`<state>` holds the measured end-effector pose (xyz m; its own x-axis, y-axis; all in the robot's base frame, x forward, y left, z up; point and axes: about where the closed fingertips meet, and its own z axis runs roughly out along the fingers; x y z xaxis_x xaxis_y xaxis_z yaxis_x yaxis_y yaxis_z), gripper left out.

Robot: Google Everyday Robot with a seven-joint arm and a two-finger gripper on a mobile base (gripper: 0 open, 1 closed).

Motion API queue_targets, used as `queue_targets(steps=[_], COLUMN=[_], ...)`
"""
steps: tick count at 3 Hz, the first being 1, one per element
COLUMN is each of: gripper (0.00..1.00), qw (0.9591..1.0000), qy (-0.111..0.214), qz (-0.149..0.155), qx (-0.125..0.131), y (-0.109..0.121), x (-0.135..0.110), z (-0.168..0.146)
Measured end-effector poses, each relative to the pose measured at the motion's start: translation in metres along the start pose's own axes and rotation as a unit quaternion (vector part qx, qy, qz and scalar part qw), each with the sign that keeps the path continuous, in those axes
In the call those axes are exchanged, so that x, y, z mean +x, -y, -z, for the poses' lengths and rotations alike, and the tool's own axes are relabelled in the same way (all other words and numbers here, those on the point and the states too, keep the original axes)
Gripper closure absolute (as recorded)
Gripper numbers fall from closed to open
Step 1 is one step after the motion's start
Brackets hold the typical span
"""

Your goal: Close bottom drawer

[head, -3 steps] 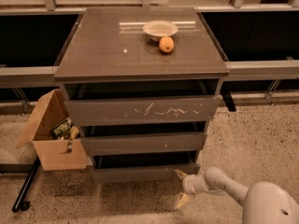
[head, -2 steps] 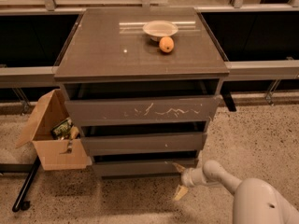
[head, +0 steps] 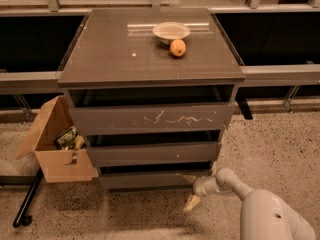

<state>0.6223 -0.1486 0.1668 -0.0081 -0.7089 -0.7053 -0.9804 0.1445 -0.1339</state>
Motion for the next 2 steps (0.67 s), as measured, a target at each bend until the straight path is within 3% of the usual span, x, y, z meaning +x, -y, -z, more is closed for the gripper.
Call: queue_targets(steps=[1,2], gripper=[0.0,0.0], qw=[0.9985,0.9943], qy=[0.031,0.049], qz=[0.035,0.066], qx=[0.029,0.068], y=[-0.013,-0.041], x=[-0.022,-0.04], z=[0.043,0.095])
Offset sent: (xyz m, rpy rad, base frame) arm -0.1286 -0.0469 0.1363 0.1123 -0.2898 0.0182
